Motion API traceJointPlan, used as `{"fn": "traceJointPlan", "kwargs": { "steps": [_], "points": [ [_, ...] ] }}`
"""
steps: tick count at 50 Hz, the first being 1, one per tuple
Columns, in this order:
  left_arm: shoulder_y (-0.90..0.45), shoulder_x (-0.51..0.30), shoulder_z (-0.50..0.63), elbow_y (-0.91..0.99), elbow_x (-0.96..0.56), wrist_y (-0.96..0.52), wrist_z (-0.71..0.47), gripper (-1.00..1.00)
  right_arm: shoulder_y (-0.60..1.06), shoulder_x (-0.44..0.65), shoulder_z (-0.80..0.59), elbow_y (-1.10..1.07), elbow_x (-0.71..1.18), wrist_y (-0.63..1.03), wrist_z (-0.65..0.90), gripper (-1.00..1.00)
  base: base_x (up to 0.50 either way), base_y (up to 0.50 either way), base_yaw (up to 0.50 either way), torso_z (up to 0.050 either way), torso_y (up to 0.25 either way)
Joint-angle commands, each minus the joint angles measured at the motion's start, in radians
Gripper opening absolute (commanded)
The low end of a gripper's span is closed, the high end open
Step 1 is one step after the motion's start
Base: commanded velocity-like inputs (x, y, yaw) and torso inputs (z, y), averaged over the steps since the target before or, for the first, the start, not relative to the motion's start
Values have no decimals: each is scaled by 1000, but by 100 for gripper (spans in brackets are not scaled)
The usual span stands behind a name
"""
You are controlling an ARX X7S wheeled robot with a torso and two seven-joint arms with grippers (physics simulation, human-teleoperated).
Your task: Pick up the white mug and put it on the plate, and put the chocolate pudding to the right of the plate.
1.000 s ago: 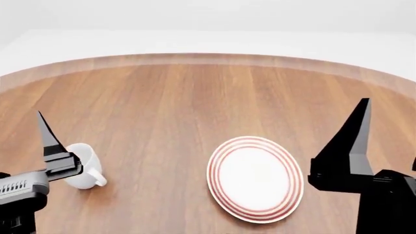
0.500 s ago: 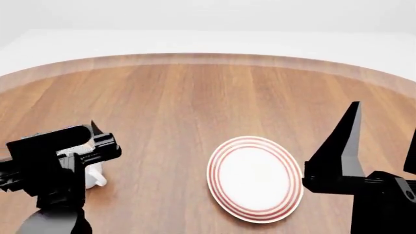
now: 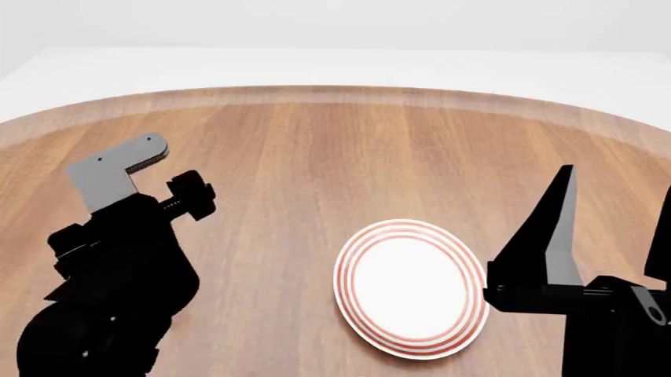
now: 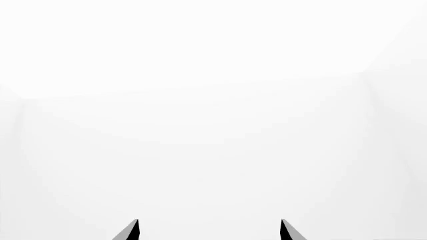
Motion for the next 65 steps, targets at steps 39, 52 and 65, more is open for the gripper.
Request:
{"fn": "traceJointPlan", "kwargs": {
  "steps": [39,52,65],
  "points": [
    [-135,19,150,-622,-267,543,-482,100,-6,4,-12,8,18,15,-14,100,0,0,0,0,0],
    [-131,7,152,-721,-306,646,-461,100,-8,10,-16,19,19,12,-13,100,0,0,0,0,0],
    [-132,-27,149,-804,-311,705,-421,100,-8,13,-25,25,12,8,-11,100,0,0,0,0,0]
  ]
}}
